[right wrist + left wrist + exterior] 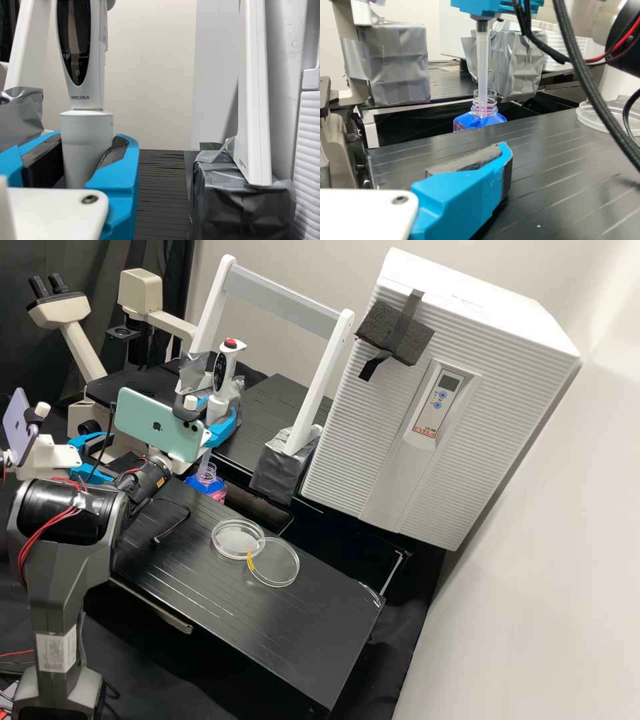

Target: Use the pipette

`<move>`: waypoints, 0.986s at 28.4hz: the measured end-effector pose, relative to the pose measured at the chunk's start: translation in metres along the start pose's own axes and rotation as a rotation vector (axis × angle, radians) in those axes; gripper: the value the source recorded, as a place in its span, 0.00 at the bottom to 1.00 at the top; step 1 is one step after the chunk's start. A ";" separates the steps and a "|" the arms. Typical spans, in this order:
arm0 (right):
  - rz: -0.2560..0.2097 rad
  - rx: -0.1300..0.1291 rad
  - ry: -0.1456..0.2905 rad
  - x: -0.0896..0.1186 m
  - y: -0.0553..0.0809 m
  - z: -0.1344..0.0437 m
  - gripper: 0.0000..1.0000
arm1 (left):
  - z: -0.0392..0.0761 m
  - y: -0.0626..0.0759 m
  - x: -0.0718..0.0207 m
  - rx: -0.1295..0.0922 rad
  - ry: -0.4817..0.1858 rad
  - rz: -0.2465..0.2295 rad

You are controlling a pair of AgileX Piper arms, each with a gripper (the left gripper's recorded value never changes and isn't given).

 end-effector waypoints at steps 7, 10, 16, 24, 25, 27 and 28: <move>0.020 0.006 0.009 -0.001 0.008 -0.003 0.00 | 0.000 -0.001 -0.0008 0.000 -0.001 -0.004; 0.052 0.015 0.019 -0.001 0.020 -0.006 0.00 | 0.001 -0.001 -0.0008 0.000 -0.002 -0.005; 0.112 0.041 0.051 -0.005 0.043 -0.015 0.00 | 0.004 -0.003 -0.0018 -0.017 -0.015 -0.014; 0.140 0.120 0.077 -0.013 0.077 -0.026 0.00 | 0.010 -0.007 -0.0034 -0.016 -0.038 -0.025; 0.141 0.134 0.080 -0.014 0.081 -0.026 0.00 | 0.010 -0.007 -0.0034 -0.016 -0.040 -0.026; 0.139 0.152 0.089 -0.016 0.088 -0.027 0.00 | 0.013 -0.008 -0.0036 -0.015 -0.049 -0.029; 0.132 0.154 0.091 -0.018 0.091 -0.027 0.00 | 0.014 -0.008 -0.0037 -0.015 -0.051 -0.029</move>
